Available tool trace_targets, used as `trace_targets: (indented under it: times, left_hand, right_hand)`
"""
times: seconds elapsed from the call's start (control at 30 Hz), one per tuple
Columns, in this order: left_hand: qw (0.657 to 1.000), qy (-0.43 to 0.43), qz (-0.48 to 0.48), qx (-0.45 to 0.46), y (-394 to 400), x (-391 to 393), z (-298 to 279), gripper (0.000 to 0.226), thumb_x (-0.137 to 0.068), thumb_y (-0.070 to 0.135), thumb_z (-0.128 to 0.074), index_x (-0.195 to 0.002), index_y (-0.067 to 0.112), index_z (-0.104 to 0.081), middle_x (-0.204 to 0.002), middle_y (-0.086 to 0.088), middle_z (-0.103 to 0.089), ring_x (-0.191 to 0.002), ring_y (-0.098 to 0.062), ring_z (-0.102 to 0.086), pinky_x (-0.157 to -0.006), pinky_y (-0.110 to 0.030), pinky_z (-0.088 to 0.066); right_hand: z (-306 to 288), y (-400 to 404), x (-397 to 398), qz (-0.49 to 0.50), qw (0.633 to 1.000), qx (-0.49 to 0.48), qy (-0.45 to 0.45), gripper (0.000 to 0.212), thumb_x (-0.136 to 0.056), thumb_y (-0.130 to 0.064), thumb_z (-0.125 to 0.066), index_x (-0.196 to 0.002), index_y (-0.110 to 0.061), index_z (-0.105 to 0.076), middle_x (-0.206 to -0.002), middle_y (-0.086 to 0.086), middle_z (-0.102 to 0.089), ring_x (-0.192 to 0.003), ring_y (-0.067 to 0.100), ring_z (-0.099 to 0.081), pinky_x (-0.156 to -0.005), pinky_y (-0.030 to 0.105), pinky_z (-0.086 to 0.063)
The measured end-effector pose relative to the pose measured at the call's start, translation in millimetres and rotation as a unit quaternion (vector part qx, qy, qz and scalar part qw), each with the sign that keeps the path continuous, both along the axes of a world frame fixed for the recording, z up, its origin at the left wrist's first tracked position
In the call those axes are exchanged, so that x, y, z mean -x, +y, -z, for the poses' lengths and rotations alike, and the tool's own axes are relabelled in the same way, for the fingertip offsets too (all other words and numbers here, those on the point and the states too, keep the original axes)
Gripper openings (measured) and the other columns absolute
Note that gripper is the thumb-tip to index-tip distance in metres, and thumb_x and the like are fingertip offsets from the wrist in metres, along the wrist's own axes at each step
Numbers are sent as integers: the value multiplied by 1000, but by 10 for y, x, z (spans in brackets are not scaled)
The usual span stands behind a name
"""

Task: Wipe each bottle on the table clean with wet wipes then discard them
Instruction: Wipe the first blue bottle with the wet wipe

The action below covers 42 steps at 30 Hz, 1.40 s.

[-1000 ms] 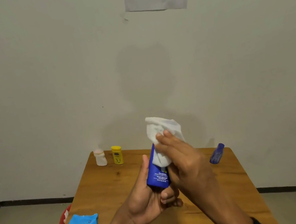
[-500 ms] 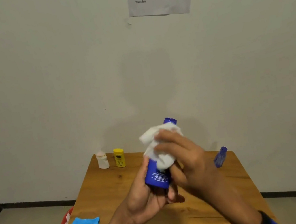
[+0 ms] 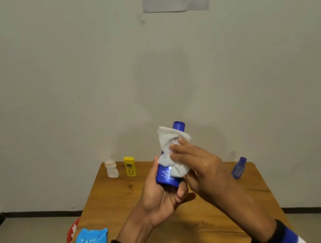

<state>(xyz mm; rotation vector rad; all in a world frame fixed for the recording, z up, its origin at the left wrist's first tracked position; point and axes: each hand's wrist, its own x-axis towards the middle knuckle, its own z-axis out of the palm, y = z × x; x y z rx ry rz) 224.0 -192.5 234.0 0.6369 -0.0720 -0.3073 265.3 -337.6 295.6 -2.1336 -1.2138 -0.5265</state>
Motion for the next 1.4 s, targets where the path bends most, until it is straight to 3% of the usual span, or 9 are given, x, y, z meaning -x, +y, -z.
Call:
trace_targets:
  times: [0.1,0.2,0.37,0.63,0.8,0.97,1.07,1.23,1.4]
  left_hand:
    - [999,-8,-14,36,94,-9,-17,55,-95,56,-51,-123,12,-70,-93,-11,-70,-77,-18,-66,-70,-29,-53]
    - [1000,4,-2,31,109,43,6,69,-97,66,-37,-129,12,-65,-58,-10,-58,-48,-16,-54,-71,-38,-54]
    - [998,4,3,56,141,103,-31,73,-92,71,-40,-131,14,-65,-51,-8,-52,-44,-16,-49,-74,-39,-57]
    - [998,-2,43,44,54,208,-85,76,-95,72,-29,-131,15,-65,-57,-9,-56,-51,-16,-52,-79,-40,-56]
    - [1000,-13,16,4,11,203,-165,74,-92,71,-37,-127,14,-68,-61,-12,-57,-55,-18,-55,-74,-42,-57]
    - [1000,1,-31,0,183,231,-131,79,-72,70,-73,-122,9,-71,-83,-15,-67,-67,-20,-62,-76,-38,-56]
    - [999,-35,27,-3,268,299,-79,75,-82,67,-66,-128,8,-65,-65,-14,-63,-57,-20,-61,-80,-45,-58]
    - [992,-101,38,-59,337,329,-111,86,-87,51,-71,-148,1,-36,-87,-14,-69,-76,-22,-67,-91,-45,-55]
    - [977,-122,-15,-176,400,306,-171,67,-67,22,-92,-127,19,-63,-114,-7,-67,-75,-19,-67,-80,-40,-59]
  right_hand:
    - [121,-86,92,-105,994,25,3,35,-80,2,-66,-114,-4,-72,-132,7,-64,-134,20,-51,-107,35,-47]
    - [19,-160,-108,-57,998,-12,15,42,-71,14,-73,-109,-4,-74,-128,6,-66,-127,16,-56,-100,36,-52]
    - [64,-176,-92,-39,994,-62,80,33,-81,6,-71,-111,-8,-74,-132,-1,-62,-125,10,-57,-91,27,-56]
    - [-114,-99,-59,-11,882,-321,344,25,-86,4,-70,-101,-15,-76,-100,-3,-77,-99,13,-71,-74,25,-59]
    - [-71,-103,70,24,892,-314,325,29,-83,9,-71,-96,-17,-75,-93,-2,-77,-90,14,-73,-66,25,-59]
    - [131,-162,401,-28,904,-269,331,34,-78,13,-75,-92,-18,-77,-95,-1,-76,-97,20,-71,-70,24,-59]
    - [-46,-309,250,33,867,-370,331,36,-76,13,-73,-98,-16,-74,-96,-3,-76,-88,11,-73,-67,17,-58]
    - [-360,-613,-11,40,775,-492,394,25,-74,-6,-76,-96,-17,-74,-99,10,-76,-89,22,-73,-73,26,-60]
    - [-534,-717,67,-15,805,-453,383,28,-71,-31,-82,-95,-20,-75,-103,11,-73,-94,25,-68,-74,26,-58]
